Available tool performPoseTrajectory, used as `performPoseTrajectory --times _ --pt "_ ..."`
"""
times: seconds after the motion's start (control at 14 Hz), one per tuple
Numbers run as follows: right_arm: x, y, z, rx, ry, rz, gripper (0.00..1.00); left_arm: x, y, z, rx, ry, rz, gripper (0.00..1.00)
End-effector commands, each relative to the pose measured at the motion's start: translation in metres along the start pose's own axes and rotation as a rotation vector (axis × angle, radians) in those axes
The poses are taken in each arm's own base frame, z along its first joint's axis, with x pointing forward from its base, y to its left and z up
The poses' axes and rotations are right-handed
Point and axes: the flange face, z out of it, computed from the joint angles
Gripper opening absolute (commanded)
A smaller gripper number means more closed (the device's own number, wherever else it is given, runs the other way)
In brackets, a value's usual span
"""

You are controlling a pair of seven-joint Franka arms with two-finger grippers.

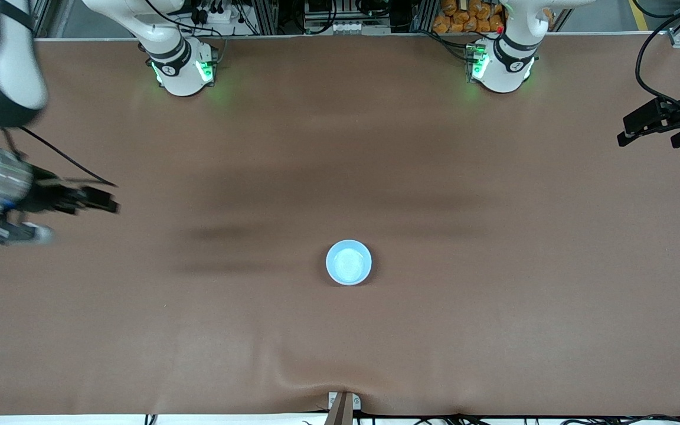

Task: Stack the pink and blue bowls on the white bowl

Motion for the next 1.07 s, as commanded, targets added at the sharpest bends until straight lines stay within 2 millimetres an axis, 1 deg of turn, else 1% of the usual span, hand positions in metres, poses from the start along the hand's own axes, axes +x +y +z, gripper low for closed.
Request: performPoseTrajectory --times 0.0,0.14,0.29,0.43,0.57,0.71,0.86,1.0 --pt "-0.037 0.021 -0.035 -0.015 0.014 -0.035 1.00 0.002 0.003 -0.005 0.027 0.010 -0.005 1.00" --pt "-0.056 0.022 -0.062 -0.028 0.008 -0.044 1.00 0.002 0.005 -0.003 0.025 0.007 0.000 1.00" --pt "-0.068 0.019 -0.084 -0.096 0.015 -0.052 1.00 0.002 0.006 -0.003 0.024 0.007 0.000 1.00" --pt "-0.072 0.023 -0.087 -0.101 0.012 -0.047 1.00 0.002 0.006 -0.004 0.025 0.008 0.001 1.00" --pt "-0.073 0.033 -0.089 -0.099 0.012 -0.029 1.00 0.003 0.007 -0.003 0.025 0.007 0.003 1.00" --pt "-0.073 0.034 -0.090 -0.103 0.015 -0.025 1.00 0.003 0.006 -0.003 0.025 0.005 0.001 1.00" --pt "-0.075 0.035 -0.097 -0.104 0.017 -0.020 1.00 0.003 0.007 -0.003 0.024 0.007 0.003 1.00" --pt "-0.076 0.036 -0.100 -0.109 0.016 -0.012 1.00 0.003 0.007 -0.002 0.024 0.005 0.004 1.00"
